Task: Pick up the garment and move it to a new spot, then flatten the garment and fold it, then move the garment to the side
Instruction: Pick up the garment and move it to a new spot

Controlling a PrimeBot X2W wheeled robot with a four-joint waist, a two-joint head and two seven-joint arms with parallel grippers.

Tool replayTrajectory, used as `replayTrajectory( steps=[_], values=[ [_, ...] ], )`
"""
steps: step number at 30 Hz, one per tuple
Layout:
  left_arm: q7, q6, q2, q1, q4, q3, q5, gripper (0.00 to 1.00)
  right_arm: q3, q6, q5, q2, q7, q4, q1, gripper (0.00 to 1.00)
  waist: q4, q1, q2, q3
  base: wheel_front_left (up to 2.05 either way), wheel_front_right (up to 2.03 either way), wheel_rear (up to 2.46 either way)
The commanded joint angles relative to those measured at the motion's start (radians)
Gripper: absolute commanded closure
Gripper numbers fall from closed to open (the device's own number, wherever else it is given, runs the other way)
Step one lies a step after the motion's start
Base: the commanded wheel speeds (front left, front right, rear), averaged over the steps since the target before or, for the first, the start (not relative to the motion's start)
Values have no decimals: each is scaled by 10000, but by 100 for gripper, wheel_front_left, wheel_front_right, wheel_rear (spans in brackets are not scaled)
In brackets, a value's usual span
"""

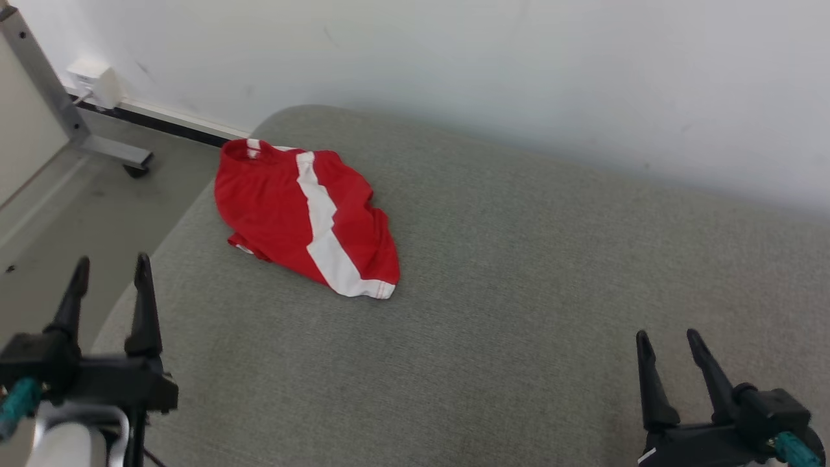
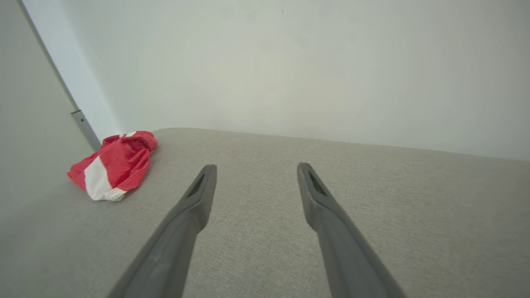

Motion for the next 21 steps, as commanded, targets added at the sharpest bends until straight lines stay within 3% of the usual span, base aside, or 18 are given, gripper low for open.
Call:
replayTrajectory(
  steps=[1, 11, 21],
  values=[
    [14, -57, 154, -681, 178, -20, -164, 0, -154, -25, -116, -165, 78, -175, -243, 0, -1001, 0, -1, 946, 0, 0, 0],
    [647, -58, 1580, -4137, 1341, 176, -1109, 0, -1477, -25, -334, -239, 144, -1153, -787, 0, -3108, 0, -1, 3010, 0, 0, 0],
    [1306, -48, 2656, -5935, 2921, -234, -1647, 0, -1899, -25, -477, -43, 163, -1720, -1046, 0, -3863, 0, -1, 4064, 0, 0, 0]
  ],
)
